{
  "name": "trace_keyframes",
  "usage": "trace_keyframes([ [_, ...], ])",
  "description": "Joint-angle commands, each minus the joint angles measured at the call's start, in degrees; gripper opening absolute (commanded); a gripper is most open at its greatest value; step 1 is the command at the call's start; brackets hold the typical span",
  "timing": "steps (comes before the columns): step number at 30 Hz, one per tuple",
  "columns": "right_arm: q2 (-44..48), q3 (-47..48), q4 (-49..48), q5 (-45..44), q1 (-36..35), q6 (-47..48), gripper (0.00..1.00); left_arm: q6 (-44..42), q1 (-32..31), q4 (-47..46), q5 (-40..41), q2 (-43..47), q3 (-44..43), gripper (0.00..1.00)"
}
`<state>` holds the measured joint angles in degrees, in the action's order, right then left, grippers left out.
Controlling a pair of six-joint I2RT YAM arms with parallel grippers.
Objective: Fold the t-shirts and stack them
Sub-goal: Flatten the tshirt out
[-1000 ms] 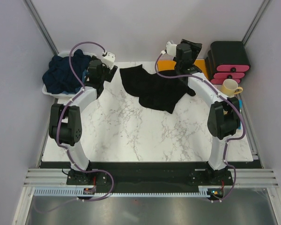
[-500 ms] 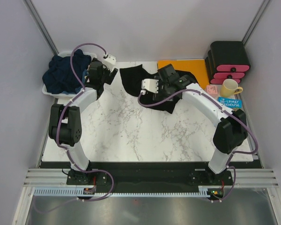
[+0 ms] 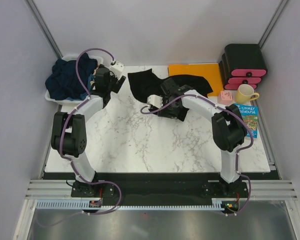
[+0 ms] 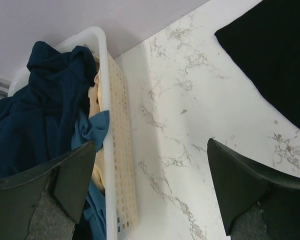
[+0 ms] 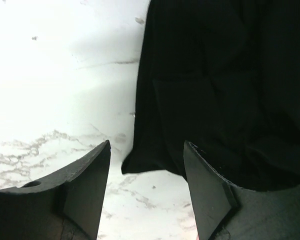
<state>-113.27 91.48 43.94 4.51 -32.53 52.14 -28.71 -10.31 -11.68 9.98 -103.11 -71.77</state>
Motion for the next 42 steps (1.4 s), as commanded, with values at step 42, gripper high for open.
trace_keyframes([
  [42, -8.4, 1.2, -14.3, -3.0, -1.4, -6.3, 0.70, -0.8, 1.2, -0.4, -0.3, 4.5, 2.2, 0.99],
])
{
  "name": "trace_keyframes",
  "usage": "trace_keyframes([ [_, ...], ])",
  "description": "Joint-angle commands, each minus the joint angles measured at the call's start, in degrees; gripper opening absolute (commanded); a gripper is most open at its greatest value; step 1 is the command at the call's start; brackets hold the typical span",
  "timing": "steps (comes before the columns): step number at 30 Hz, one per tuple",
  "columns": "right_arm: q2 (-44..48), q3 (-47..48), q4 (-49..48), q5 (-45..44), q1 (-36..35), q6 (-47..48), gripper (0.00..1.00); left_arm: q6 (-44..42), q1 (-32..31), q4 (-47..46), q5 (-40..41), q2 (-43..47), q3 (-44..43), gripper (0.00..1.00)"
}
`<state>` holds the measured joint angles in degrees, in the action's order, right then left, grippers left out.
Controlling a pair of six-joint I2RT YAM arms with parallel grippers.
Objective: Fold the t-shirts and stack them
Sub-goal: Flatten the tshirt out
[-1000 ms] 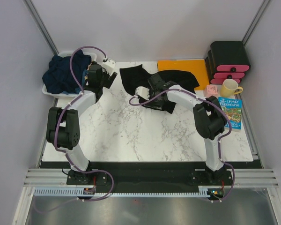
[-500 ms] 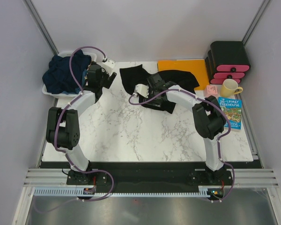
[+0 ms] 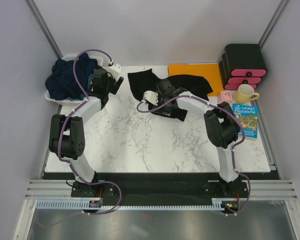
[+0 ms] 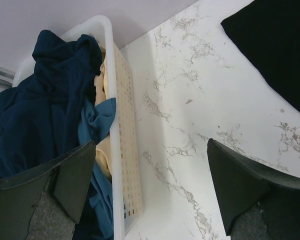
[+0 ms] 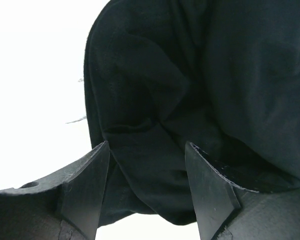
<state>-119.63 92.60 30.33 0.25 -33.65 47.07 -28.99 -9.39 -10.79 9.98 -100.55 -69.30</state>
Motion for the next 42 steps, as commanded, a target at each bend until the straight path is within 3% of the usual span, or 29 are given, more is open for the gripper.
trace_keyframes([
  [1, -2.5, 0.1, -0.9, 1.2, -0.2, -1.3, 0.70, -0.5, 0.2, -1.3, -0.3, 1.9, -0.2, 0.99],
  [6, -3.6, 0.5, -2.0, 0.2, -0.3, -1.8, 0.62, -0.5, 0.3, -1.3, -0.4, 1.9, -0.2, 0.99],
  [8, -3.5, 0.8, -2.5, -2.4, -0.3, -1.9, 0.27, -0.5, 0.3, -1.3, -0.5, 1.9, -0.2, 0.99],
  [9, -2.9, 1.0, -2.9, -3.3, -0.3, -2.1, 0.00, -0.5, 0.3, -1.2, -0.5, 1.9, -0.2, 0.99],
  [24, 20.1, 4.8, 3.4, -13.2, -0.2, 8.6, 0.00, 0.3, 0.3, 0.6, -2.0, 1.9, -0.7, 0.99],
  [30, 26.4, 3.2, 2.4, -20.2, -0.3, 13.4, 0.00, 1.4, 0.3, 2.2, -2.9, 1.0, -2.8, 0.99],
  [38, 33.2, -5.8, -1.8, -28.6, 1.7, 20.2, 0.00, 1.3, 0.2, 3.5, -4.2, 0.4, -4.5, 0.99],
  [42, 36.6, -6.4, 0.4, -27.4, 4.0, 23.3, 0.00, 0.3, 0.2, 3.6, -4.2, 0.7, -4.6, 0.99],
])
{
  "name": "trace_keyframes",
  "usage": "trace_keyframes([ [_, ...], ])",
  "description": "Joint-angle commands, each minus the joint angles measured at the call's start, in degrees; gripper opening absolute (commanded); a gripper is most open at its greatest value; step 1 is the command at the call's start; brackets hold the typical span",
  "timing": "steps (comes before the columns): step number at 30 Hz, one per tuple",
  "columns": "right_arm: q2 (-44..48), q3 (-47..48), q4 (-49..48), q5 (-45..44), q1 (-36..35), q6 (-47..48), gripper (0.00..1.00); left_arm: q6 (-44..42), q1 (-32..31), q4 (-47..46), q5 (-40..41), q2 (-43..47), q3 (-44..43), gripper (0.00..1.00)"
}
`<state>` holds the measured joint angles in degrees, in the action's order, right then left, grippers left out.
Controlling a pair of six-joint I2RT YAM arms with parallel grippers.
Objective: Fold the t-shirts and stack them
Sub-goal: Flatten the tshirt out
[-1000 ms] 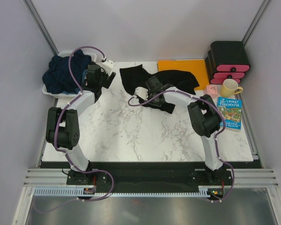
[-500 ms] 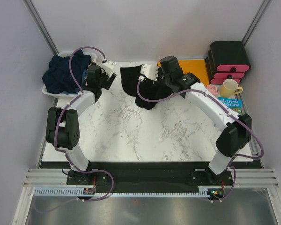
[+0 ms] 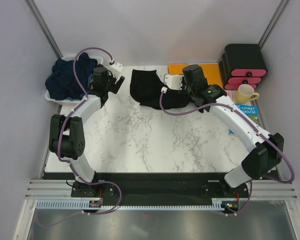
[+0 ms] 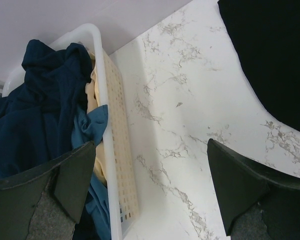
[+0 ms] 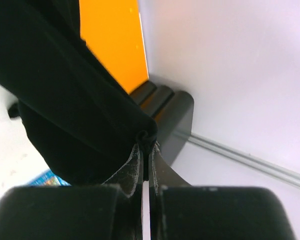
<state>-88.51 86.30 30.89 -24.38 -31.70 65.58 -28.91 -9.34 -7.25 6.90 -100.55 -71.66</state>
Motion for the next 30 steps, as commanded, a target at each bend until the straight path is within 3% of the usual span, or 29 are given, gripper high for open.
trace_keyframes([
  [1, 6.4, 0.3, 1.5, -1.8, 2.5, 6.6, 0.00, 0.1, 0.2, 0.1, -0.8, 0.8, -2.2, 0.99],
  [8, 15.1, -1.1, 20.2, 3.1, 7.3, 17.7, 0.00, -0.8, 0.4, 0.1, -0.7, 1.3, -1.4, 0.99],
  [16, 16.7, -2.2, 31.6, 2.2, 12.8, 22.7, 0.00, 1.0, 0.4, 0.9, -1.9, -0.4, -3.2, 0.99],
  [19, 16.4, -1.4, 23.7, 3.2, 13.2, 19.2, 0.00, 1.7, 0.4, 1.7, -2.5, -1.0, -4.1, 0.99],
  [23, 17.3, -4.3, -10.6, 1.8, 13.2, 19.4, 0.00, 2.8, 0.4, 3.0, -4.5, -1.7, -4.7, 0.98],
  [26, 16.9, -6.9, -30.5, 1.7, 13.2, 21.6, 0.00, 2.9, 0.4, 3.6, -8.0, -1.6, -4.5, 0.97],
  [29, 14.5, -7.3, -43.8, 0.0, 13.2, 23.7, 0.00, 3.5, 0.4, 6.6, -14.7, -1.5, -5.3, 0.94],
  [30, 13.8, -7.0, -47.3, -0.4, 13.2, 24.1, 0.00, 3.4, 0.4, 6.9, -20.5, -1.1, -5.5, 0.94],
])
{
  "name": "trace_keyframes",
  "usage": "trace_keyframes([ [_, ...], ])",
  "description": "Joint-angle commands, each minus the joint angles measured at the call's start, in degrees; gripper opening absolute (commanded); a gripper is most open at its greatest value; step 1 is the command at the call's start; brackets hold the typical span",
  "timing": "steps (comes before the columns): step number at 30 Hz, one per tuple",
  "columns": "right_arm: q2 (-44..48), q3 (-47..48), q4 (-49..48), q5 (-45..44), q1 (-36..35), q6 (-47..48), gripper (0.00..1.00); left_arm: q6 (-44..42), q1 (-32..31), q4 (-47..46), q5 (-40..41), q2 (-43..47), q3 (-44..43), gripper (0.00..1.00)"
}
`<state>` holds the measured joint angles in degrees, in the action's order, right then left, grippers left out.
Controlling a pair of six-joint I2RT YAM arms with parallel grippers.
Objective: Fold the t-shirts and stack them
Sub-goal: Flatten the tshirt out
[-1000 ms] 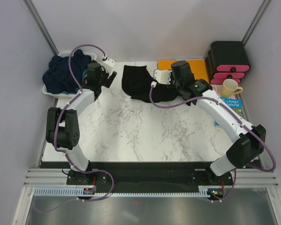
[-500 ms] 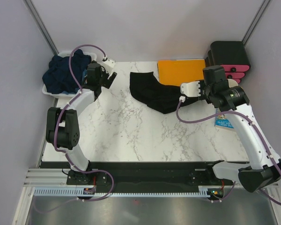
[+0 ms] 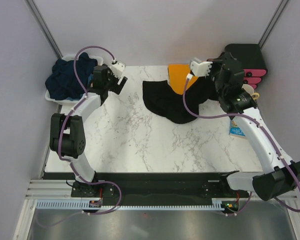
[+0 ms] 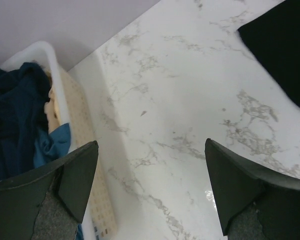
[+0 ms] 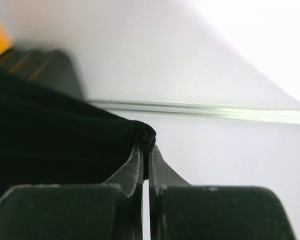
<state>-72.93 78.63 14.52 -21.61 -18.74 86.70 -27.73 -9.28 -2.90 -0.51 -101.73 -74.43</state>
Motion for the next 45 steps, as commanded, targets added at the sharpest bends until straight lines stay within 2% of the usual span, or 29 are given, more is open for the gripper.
trace_keyframes([
  [1, -3.5, 1.6, -32.6, -3.4, 0.3, 3.3, 0.00, 2.2, 0.3, 6.0, -16.7, 0.3, -3.1, 0.93],
  [2, -4.5, 2.2, -39.5, -3.7, 0.3, 3.3, 0.00, 1.9, 0.3, 7.4, -20.4, 0.3, -3.4, 0.91],
  [3, -6.7, 4.3, -41.9, -4.0, 0.3, 3.4, 0.00, 1.8, 0.3, 8.8, -28.1, 0.1, -3.8, 0.91],
  [5, -9.5, 9.7, -47.8, -4.9, 0.3, 3.9, 0.00, 2.0, 0.0, 12.0, -35.9, -0.5, -5.5, 0.90],
  [8, -15.3, 18.5, -50.1, -5.9, 0.3, 3.7, 0.00, 2.2, -1.4, 14.9, -39.7, -2.7, -8.4, 0.89],
  [12, -20.2, 23.4, -52.9, -4.9, 0.3, 5.4, 0.00, 1.4, -4.1, 15.7, -40.1, -4.8, -11.4, 0.90],
  [18, -20.0, 19.6, -54.3, -4.0, 0.3, 6.6, 0.00, 1.8, -5.4, 15.7, -39.0, -6.1, -11.9, 0.90],
  [25, -22.0, 17.3, -52.7, -8.4, 0.3, 8.0, 0.01, 0.0, -5.3, 15.8, -35.6, -4.6, -9.2, 0.90],
  [26, -23.1, 17.9, -51.7, -10.5, 0.3, 8.2, 0.06, 0.0, -5.4, 15.7, -34.0, -4.4, -9.0, 0.89],
  [27, -24.0, 18.1, -50.9, -12.3, 0.4, 9.0, 0.27, 0.0, -5.3, 15.7, -33.0, -4.1, -8.8, 0.89],
  [29, -26.2, 18.7, -51.3, -16.2, 0.5, 10.6, 0.49, 0.0, -5.2, 15.7, -29.0, -3.7, -8.6, 0.89],
  [30, -26.6, 19.0, -50.1, -17.5, 0.5, 10.3, 0.69, 0.2, -5.1, 15.5, -27.5, -3.2, -8.3, 0.89],
  [33, -27.5, 20.9, -42.1, -21.4, 0.5, 5.8, 0.79, 2.0, -4.1, 12.0, -20.2, -1.9, -6.4, 0.90],
  [35, -28.3, 23.4, -32.8, -23.1, 0.1, -0.1, 0.80, 3.2, -3.5, 9.1, -12.3, -0.7, -5.6, 0.91],
  [36, -28.6, 24.8, -27.6, -23.6, -0.1, -2.6, 0.81, 3.3, -2.9, 8.4, -9.4, -0.3, -4.9, 0.91],
  [37, -28.7, 25.9, -17.5, -23.0, -0.8, -6.2, 0.81, 3.9, -2.6, 7.6, -6.5, 0.0, -4.7, 0.91],
  [39, -29.0, 30.5, -3.5, -19.1, -1.8, -16.2, 0.80, 4.3, -1.4, 6.4, 0.2, 0.3, -4.2, 0.92],
  [40, -29.4, 31.6, 8.2, -14.7, -3.0, -18.5, 0.80, 5.0, -0.8, 6.2, 1.9, 0.7, -4.1, 0.93],
  [42, -29.7, 32.0, 18.6, -10.2, -4.4, -24.1, 0.83, 5.5, 0.7, 5.6, 4.6, 1.3, -3.3, 0.93],
  [45, -31.5, 31.3, 27.7, -1.5, -7.0, -30.9, 0.86, 6.2, 2.2, 5.4, 6.4, 1.8, -2.0, 0.93],
])
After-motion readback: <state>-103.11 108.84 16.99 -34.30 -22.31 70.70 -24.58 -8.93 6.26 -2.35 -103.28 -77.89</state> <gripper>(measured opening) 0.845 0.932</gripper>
